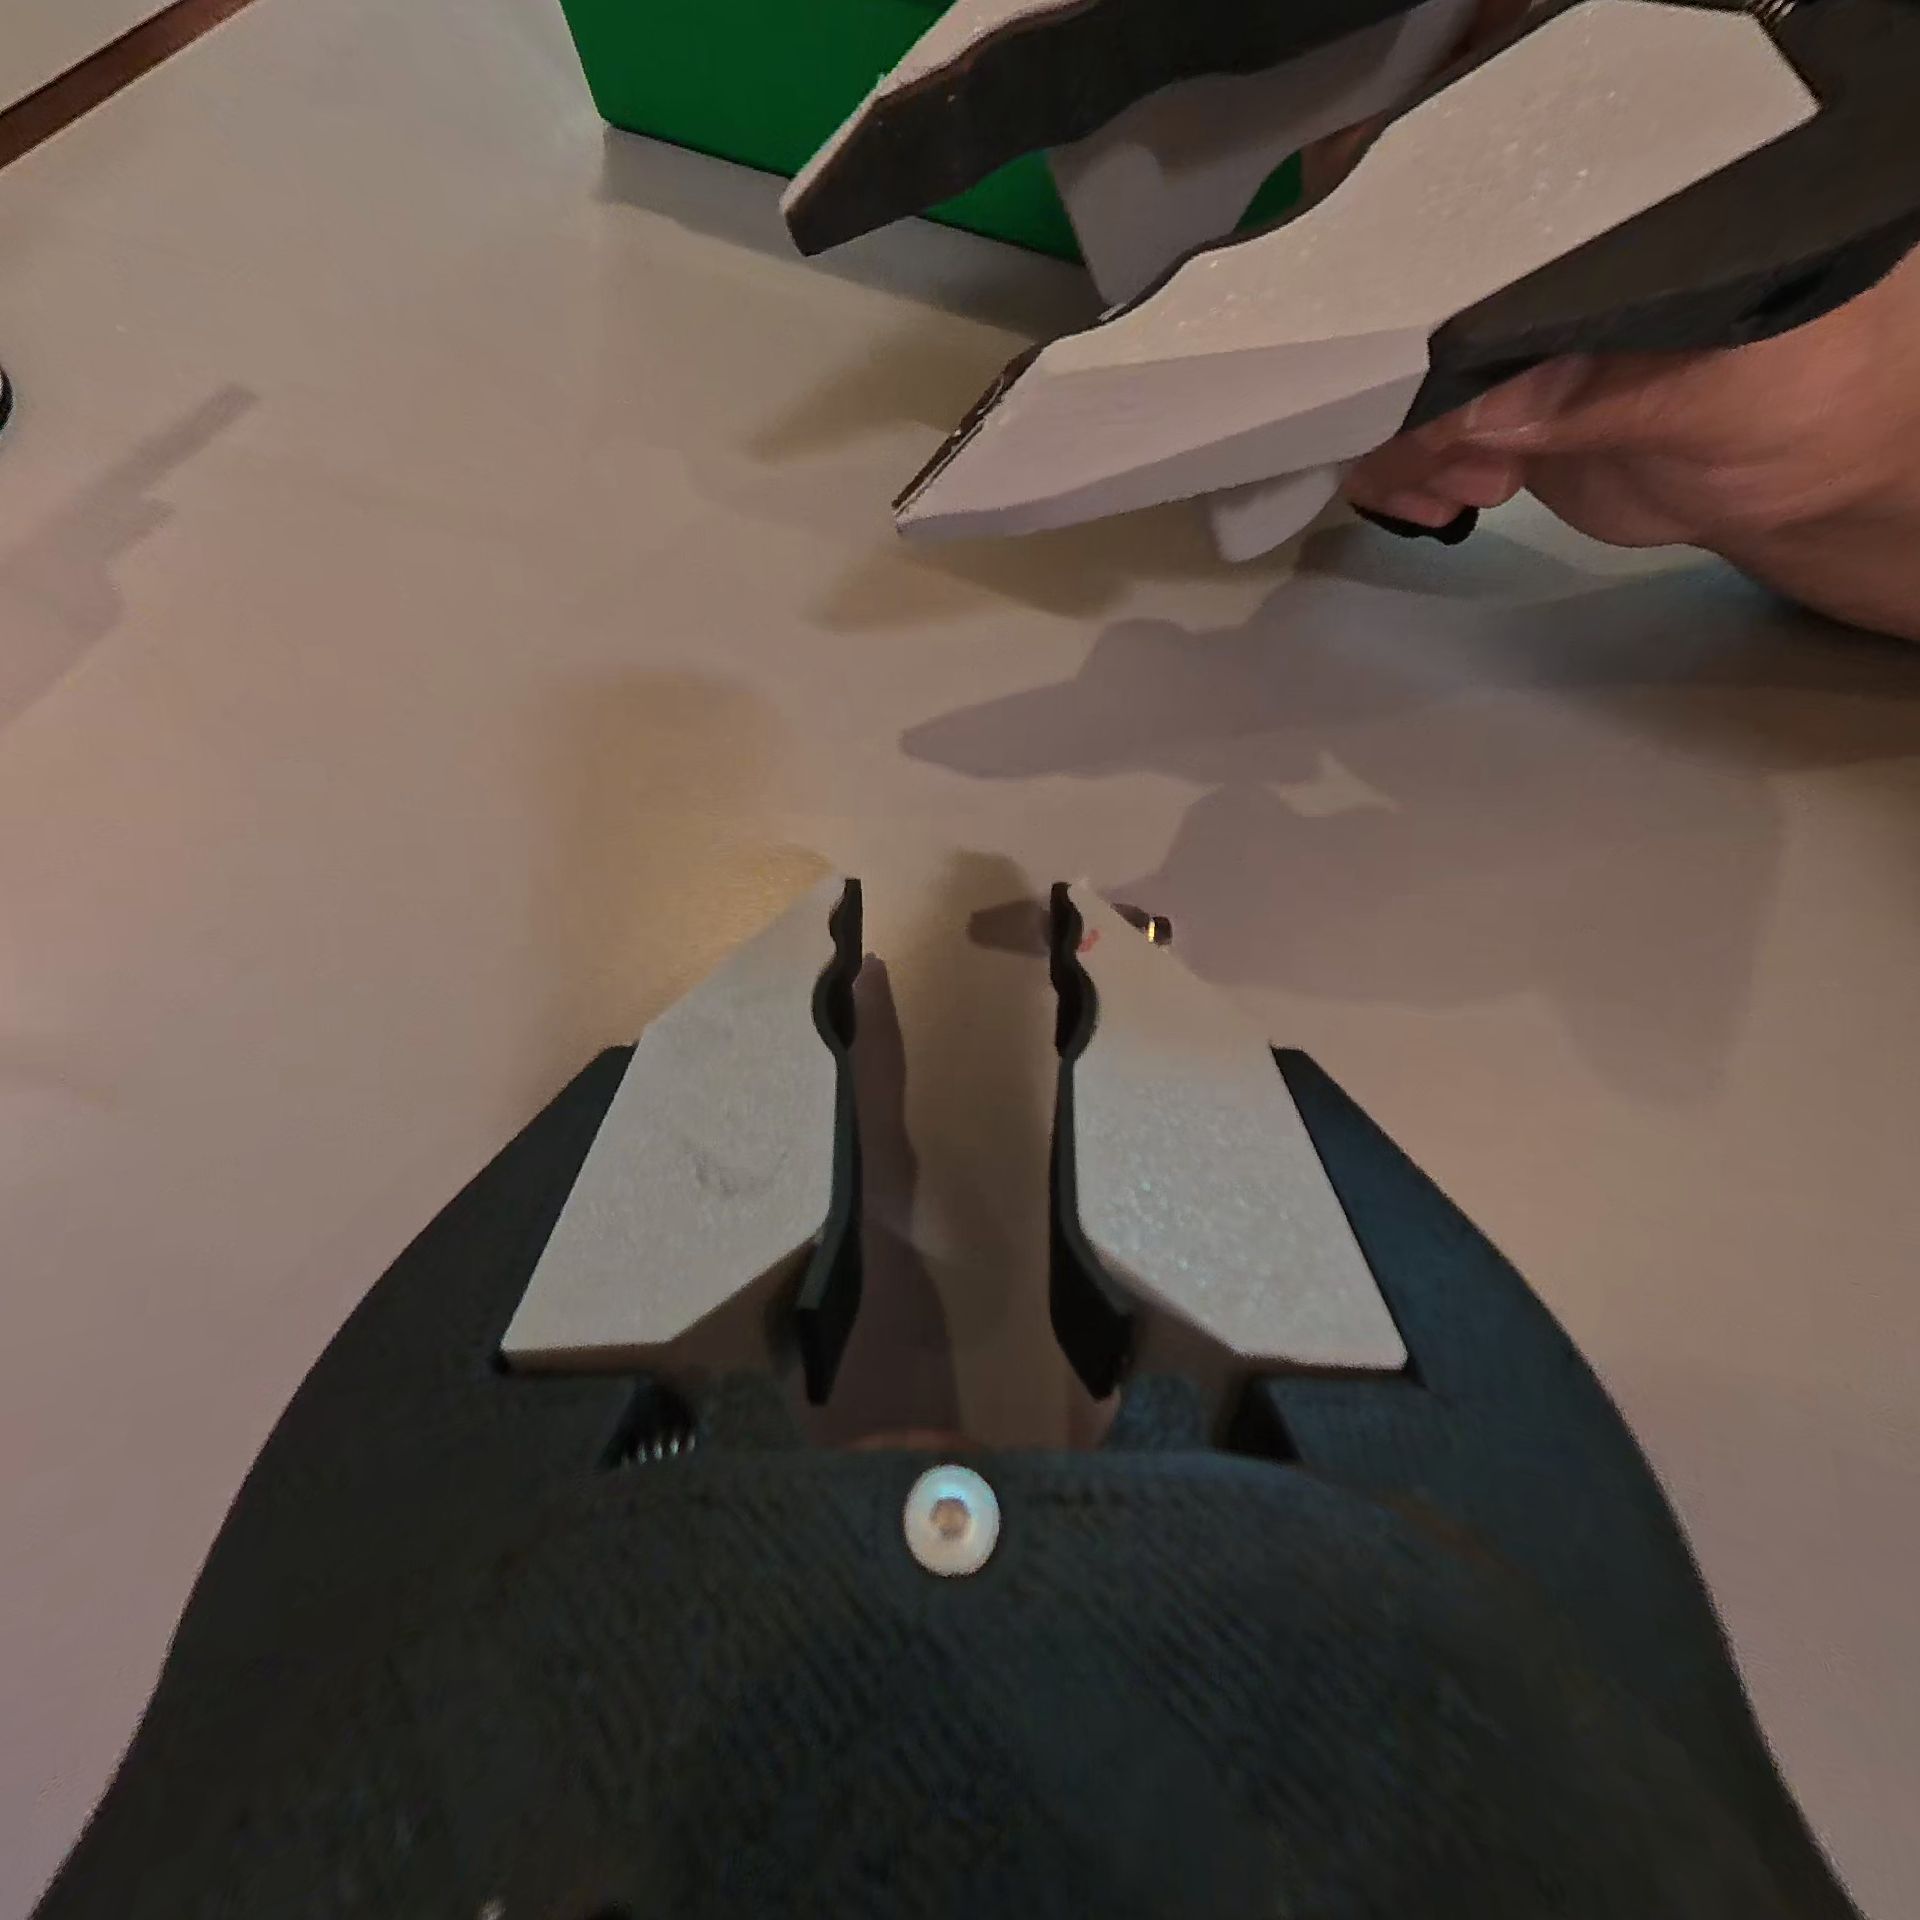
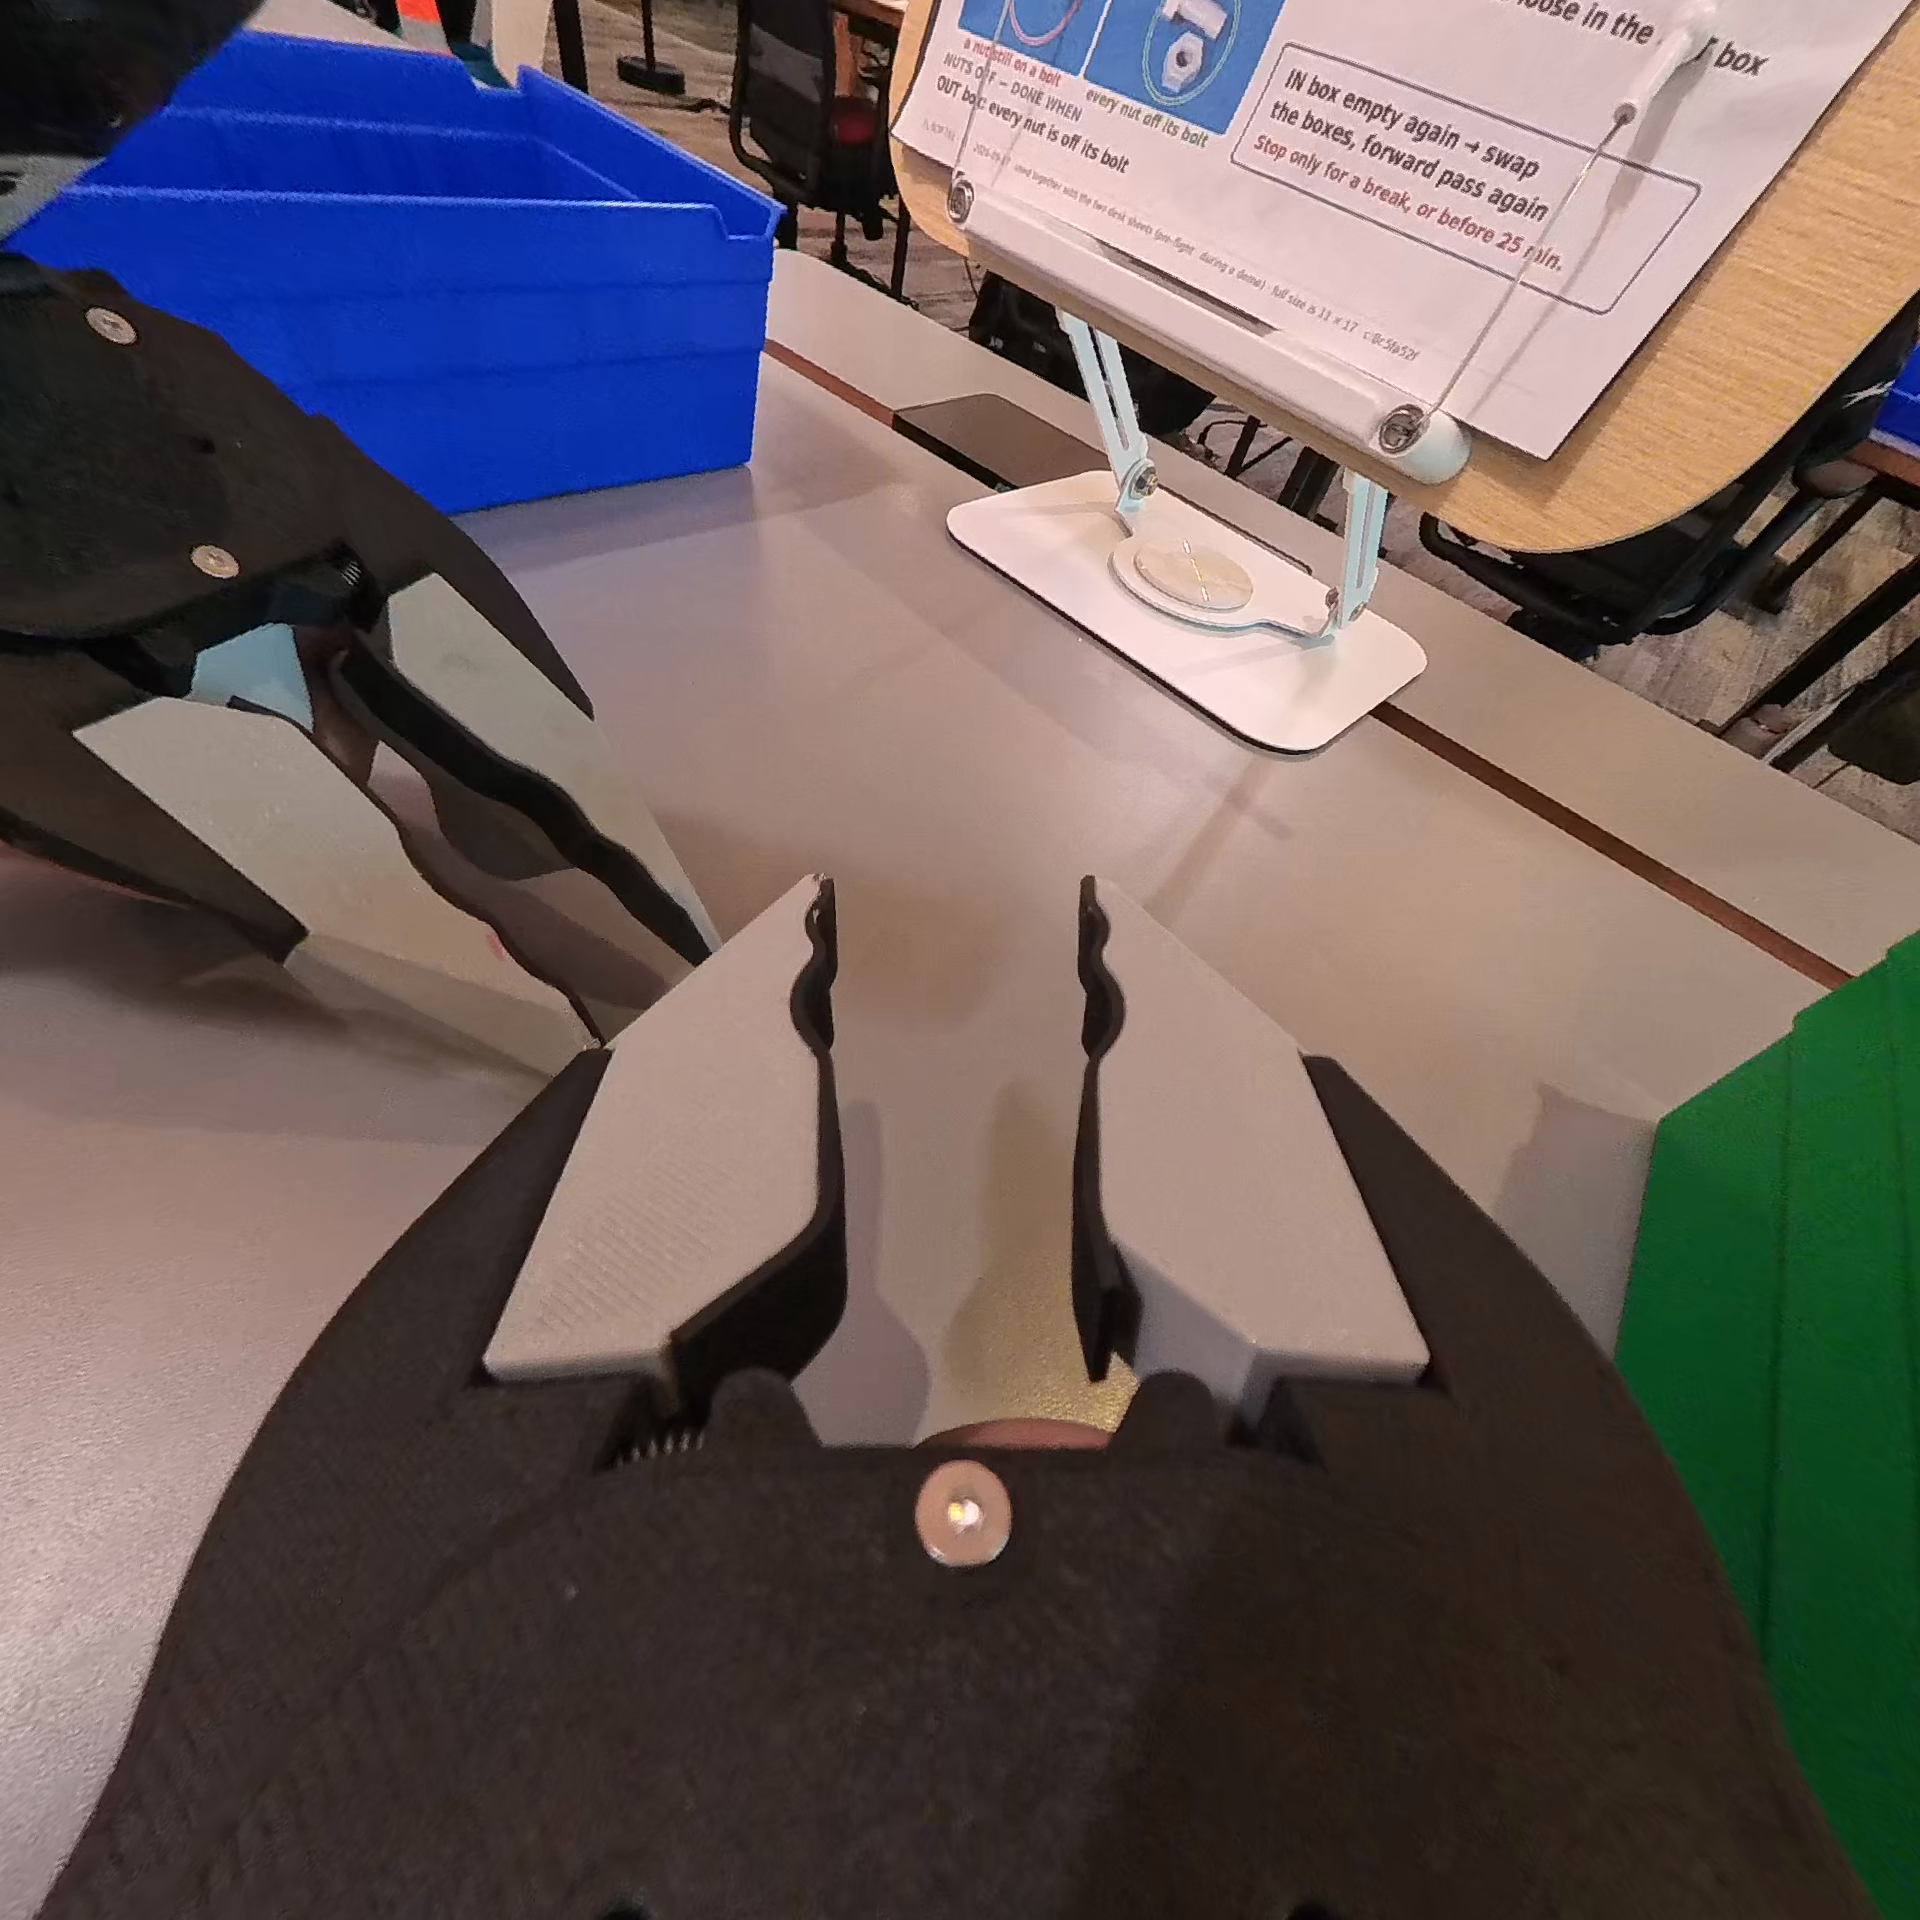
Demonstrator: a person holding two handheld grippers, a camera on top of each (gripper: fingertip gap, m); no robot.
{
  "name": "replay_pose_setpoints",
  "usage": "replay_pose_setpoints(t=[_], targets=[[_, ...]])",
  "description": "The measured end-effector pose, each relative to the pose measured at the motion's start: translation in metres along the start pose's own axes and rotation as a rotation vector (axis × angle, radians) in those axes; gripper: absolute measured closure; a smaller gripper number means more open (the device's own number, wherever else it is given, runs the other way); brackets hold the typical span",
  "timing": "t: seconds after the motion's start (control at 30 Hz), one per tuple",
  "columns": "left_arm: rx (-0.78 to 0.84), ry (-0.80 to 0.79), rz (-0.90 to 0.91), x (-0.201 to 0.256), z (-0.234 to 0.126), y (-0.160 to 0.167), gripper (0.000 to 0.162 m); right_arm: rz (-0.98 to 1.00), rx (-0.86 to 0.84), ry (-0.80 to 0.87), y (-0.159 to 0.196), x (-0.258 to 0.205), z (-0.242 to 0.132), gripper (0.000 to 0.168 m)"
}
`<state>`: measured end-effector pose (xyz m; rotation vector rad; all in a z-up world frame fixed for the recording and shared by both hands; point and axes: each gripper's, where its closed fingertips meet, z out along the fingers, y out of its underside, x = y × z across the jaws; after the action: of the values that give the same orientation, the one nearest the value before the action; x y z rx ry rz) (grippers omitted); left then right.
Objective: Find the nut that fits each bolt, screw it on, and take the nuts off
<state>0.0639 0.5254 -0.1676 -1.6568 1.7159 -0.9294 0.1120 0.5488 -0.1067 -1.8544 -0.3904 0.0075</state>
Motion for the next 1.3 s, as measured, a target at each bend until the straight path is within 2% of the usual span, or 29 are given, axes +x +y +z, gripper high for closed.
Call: replay_pose_setpoints(t=[0.63,0.8,0.9,1.03,1.2,1.3], targets=[[-0.016,-0.003,-0.013,-0.002,0.000,0.003,0.128,0.001,-0.004,-0.010,0.000,-0.002,0.000,0.125],[0.025,-0.081,-0.124,-0.028,-0.010,0.001,0.127,0.137,0.000,-0.203,-0.002,-0.028,0.000,0.130],[0.079,-0.117,-0.205,-0.044,-0.020,-0.002,0.126,0.200,-0.067,-0.310,0.005,-0.043,-0.001,0.128],[0.128,-0.124,-0.272,-0.055,-0.027,-0.004,0.125,0.173,-0.092,-0.334,0.008,-0.048,-0.003,0.148],[0.132,-0.138,-0.285,-0.059,-0.029,-0.004,0.125,0.182,-0.260,-0.452,0.032,-0.076,-0.005,0.140],[0.140,-0.149,-0.279,-0.061,-0.032,-0.006,0.125,0.160,-0.371,-0.472,0.046,-0.083,-0.012,0.142]])
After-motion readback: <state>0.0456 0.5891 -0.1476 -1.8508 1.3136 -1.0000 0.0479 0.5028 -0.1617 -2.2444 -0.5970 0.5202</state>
